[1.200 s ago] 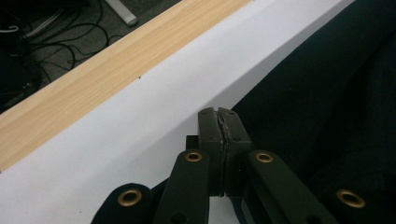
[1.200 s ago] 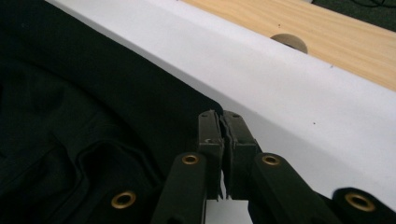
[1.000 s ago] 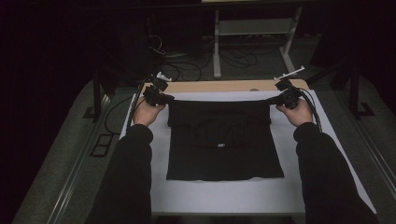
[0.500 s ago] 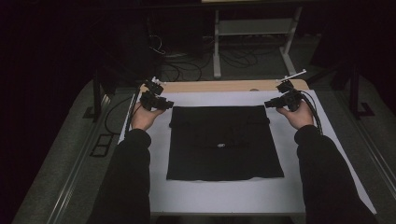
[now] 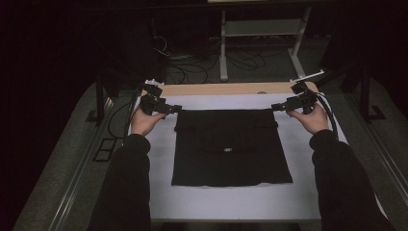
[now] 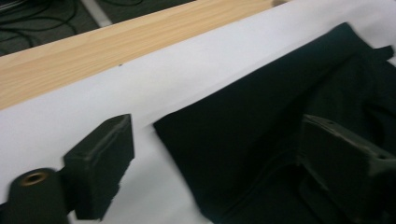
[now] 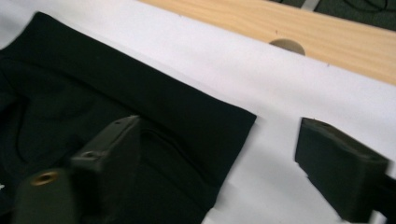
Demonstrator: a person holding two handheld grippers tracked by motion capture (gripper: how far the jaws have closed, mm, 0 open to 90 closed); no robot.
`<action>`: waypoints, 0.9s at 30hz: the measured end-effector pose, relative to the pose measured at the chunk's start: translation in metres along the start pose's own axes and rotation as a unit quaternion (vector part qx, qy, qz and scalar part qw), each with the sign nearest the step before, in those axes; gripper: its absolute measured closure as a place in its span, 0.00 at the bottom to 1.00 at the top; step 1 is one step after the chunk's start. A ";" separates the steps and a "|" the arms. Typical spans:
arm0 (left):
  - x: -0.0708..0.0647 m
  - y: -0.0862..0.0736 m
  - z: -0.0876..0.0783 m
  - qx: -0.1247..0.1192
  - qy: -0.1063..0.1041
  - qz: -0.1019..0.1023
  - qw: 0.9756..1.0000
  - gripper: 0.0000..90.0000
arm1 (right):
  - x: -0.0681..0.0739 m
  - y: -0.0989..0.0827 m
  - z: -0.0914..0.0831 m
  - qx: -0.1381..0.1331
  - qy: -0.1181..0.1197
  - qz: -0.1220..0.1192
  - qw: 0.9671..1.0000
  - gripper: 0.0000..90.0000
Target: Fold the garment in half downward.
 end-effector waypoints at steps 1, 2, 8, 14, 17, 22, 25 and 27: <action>-0.001 0.000 0.000 -0.003 -0.003 -0.003 1.000 0.05 | 0.001 0.000 -0.002 -0.006 0.003 -0.002 1.000 0.15; -0.002 -0.001 0.000 -0.002 -0.006 0.000 1.000 0.01 | 0.002 -0.001 -0.003 -0.011 0.008 -0.005 1.000 0.15; -0.013 0.002 -0.003 -0.019 -0.016 0.011 1.000 0.00 | 0.003 -0.004 -0.010 -0.022 0.014 -0.004 1.000 0.02; -0.023 0.006 -0.010 -0.025 -0.024 0.031 0.999 0.00 | 0.006 -0.008 -0.017 -0.026 0.023 -0.005 0.999 0.00; -0.029 0.008 -0.012 -0.034 -0.031 0.032 0.998 0.00 | 0.010 -0.010 -0.021 -0.026 0.028 -0.012 0.999 0.00; -0.039 0.011 -0.016 -0.042 -0.038 0.043 0.997 0.00 | 0.021 -0.013 -0.027 -0.025 0.037 -0.029 0.999 0.00; -0.045 0.012 -0.018 -0.050 -0.045 0.048 0.997 0.00 | 0.029 -0.015 -0.030 -0.025 0.045 -0.040 0.998 0.00; -0.049 0.012 -0.020 -0.044 -0.049 0.059 0.996 0.00 | 0.036 -0.017 -0.032 -0.022 0.050 -0.049 0.997 0.00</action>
Point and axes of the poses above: each handheld gripper's, and its own axes: z roughly forward along the jaws, y roughly out of its top, x roughly to its left, the point moved 4 cm from there along z, roughly forward along the jaws, and after that the axes turned 10 degrees about z, right-handed, at the moved point
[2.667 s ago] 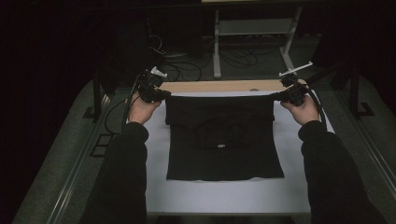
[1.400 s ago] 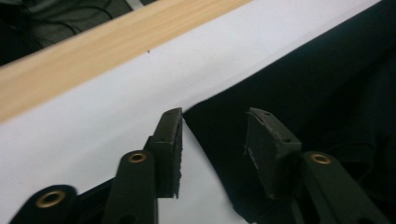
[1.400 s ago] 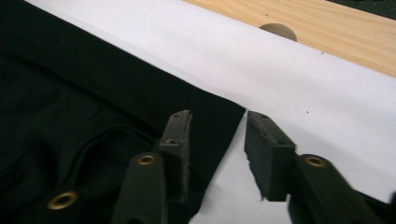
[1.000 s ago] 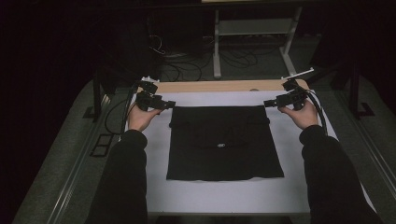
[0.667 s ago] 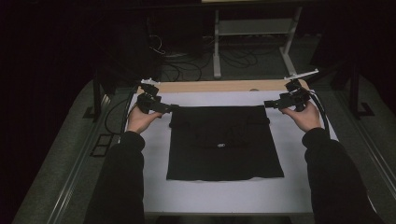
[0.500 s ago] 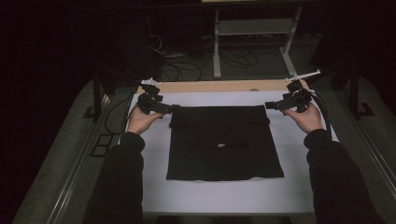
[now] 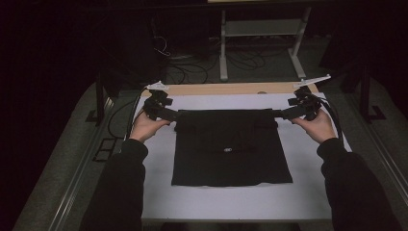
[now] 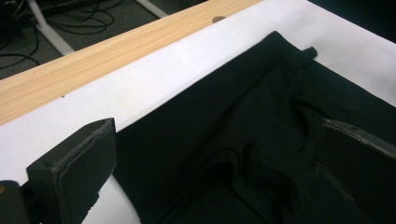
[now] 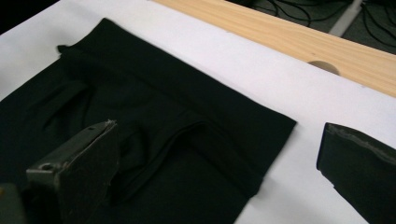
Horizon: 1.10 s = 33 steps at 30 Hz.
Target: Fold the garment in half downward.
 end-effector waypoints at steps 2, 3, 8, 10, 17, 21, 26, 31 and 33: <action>-0.004 0.001 -0.001 -0.001 -0.004 0.005 1.000 0.00 | 0.007 -0.001 -0.001 0.004 0.005 -0.011 1.000 0.00; -0.006 0.001 -0.002 -0.001 -0.006 0.009 1.000 0.00 | 0.010 -0.001 -0.002 0.006 0.007 -0.015 1.000 0.00; -0.016 0.002 -0.003 -0.009 -0.012 0.016 1.000 0.00 | 0.029 -0.003 -0.003 0.013 0.019 -0.042 0.999 0.00; -0.019 0.003 -0.003 -0.011 -0.016 0.020 1.000 0.00 | 0.036 -0.004 -0.002 0.016 0.025 -0.055 0.998 0.00; -0.027 0.002 0.001 -0.011 -0.030 0.030 0.999 0.00 | 0.058 -0.011 0.013 0.033 0.044 -0.079 0.995 0.00; -0.029 0.001 0.006 -0.019 -0.041 0.030 0.999 0.00 | 0.065 -0.018 0.027 0.046 0.053 -0.083 0.994 0.00; -0.032 -0.004 0.014 -0.012 -0.054 0.027 0.998 0.00 | 0.071 -0.024 0.039 0.055 0.066 -0.087 0.993 0.00; -0.034 -0.007 0.022 -0.008 -0.065 0.027 0.998 0.00 | 0.073 -0.028 0.046 0.063 0.071 -0.089 0.991 0.00; -0.035 -0.007 0.026 -0.007 -0.067 0.028 0.997 0.00 | 0.073 -0.028 0.048 0.066 0.072 -0.089 0.991 0.00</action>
Point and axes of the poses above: each handheld gripper's, and its own axes: z roughly forward along the jaws, y roughly out of its top, x roughly to its left, the point moved 4 cm from there along z, roughly forward along the jaws, and after that the axes turned 10 degrees about z, right-handed, at the moved point
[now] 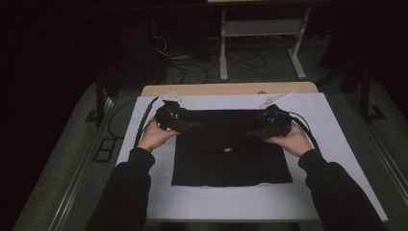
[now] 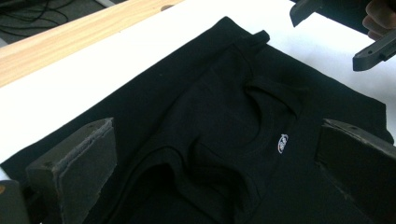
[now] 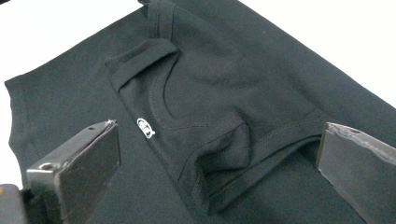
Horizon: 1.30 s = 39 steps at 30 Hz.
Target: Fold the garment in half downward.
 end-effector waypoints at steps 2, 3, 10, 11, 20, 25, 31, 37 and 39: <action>0.000 0.000 0.003 -0.001 -0.005 -0.003 1.000 0.00 | 0.000 0.000 0.002 0.001 0.002 0.002 1.000 0.00; -0.001 -0.001 0.005 -0.001 -0.006 -0.003 1.000 0.00 | -0.001 0.000 0.003 0.002 0.004 0.002 1.000 0.01; -0.002 -0.005 0.015 0.002 -0.023 -0.003 1.000 0.05 | -0.005 -0.001 0.009 0.004 0.020 0.010 1.000 0.11; -0.002 -0.006 0.016 0.004 -0.026 -0.003 1.000 0.06 | -0.006 -0.001 0.010 0.004 0.023 0.010 1.000 0.13; -0.002 -0.013 0.027 0.014 -0.046 -0.019 0.999 0.18 | -0.019 -0.002 0.015 0.006 0.028 0.025 0.999 0.29; 0.000 -0.020 0.032 0.023 -0.029 -0.012 0.999 0.33 | -0.025 -0.003 0.020 0.007 0.019 0.028 0.999 0.42; 0.005 -0.028 0.035 0.026 -0.022 -0.024 0.999 0.51 | -0.029 -0.005 0.024 0.010 0.013 0.032 0.999 0.49; 0.006 -0.035 0.041 0.031 -0.032 -0.029 0.999 0.60 | -0.033 -0.007 0.029 0.017 0.015 0.031 0.999 0.54; 0.006 -0.037 0.044 0.035 -0.034 -0.030 0.998 0.61 | -0.033 -0.008 0.031 0.019 0.015 0.033 0.999 0.54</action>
Point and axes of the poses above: each handheld gripper's, and its own axes: z roughly forward along the jaws, y roughly out of its top, x roughly to its left, the point moved 4 cm from there along z, roughly forward along the jaws, and after that the axes turned 10 degrees about z, right-handed, at the moved point
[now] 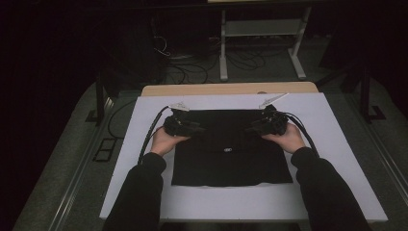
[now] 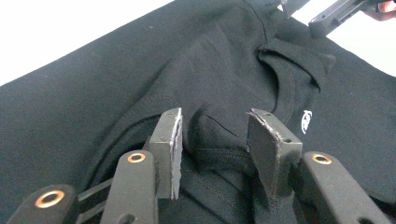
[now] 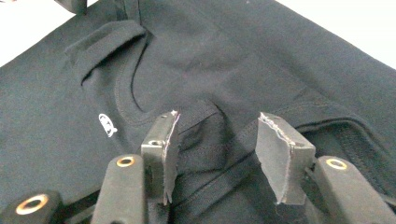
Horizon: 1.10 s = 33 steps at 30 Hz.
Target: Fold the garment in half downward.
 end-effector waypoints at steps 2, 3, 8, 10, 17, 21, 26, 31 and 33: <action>0.001 -0.001 0.003 0.003 -0.003 -0.002 1.000 0.63 | -0.001 0.000 0.002 0.002 0.000 -0.001 1.000 0.55; 0.001 -0.002 0.005 0.002 -0.003 -0.002 1.000 0.64 | -0.001 -0.001 0.003 0.003 0.000 0.000 1.000 0.55; 0.002 -0.005 0.013 0.006 -0.006 -0.009 1.000 0.68 | -0.003 -0.002 0.007 0.007 0.000 0.001 1.000 0.56; 0.003 -0.006 0.016 0.008 -0.005 -0.009 1.000 0.69 | -0.005 -0.003 0.010 0.010 0.001 0.003 1.000 0.57; 0.001 -0.009 0.025 0.013 -0.008 -0.010 1.000 0.73 | -0.006 -0.005 0.016 0.016 0.000 0.000 1.000 0.57; 0.001 -0.010 0.028 0.020 -0.011 -0.006 1.000 0.74 | -0.006 -0.005 0.019 0.017 -0.001 0.000 1.000 0.59; 0.000 -0.011 0.029 0.023 -0.011 -0.008 1.000 0.75 | -0.005 -0.006 0.024 0.021 0.006 0.004 1.000 0.65; 0.000 -0.011 0.030 0.027 -0.011 -0.010 1.000 0.77 | -0.005 -0.008 0.029 0.030 0.000 0.004 1.000 0.77; -0.001 -0.011 0.031 0.028 -0.010 -0.012 0.999 0.79 | -0.003 -0.008 0.030 0.033 0.003 0.004 0.999 0.84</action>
Point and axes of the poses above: each handheld gripper's, and its own axes: z roughly forward along the jaws, y roughly out of its top, x roughly to its left, the point moved 4 cm from there along z, roughly forward along the jaws, and after that the axes turned 10 degrees about z, right-handed, at the moved point
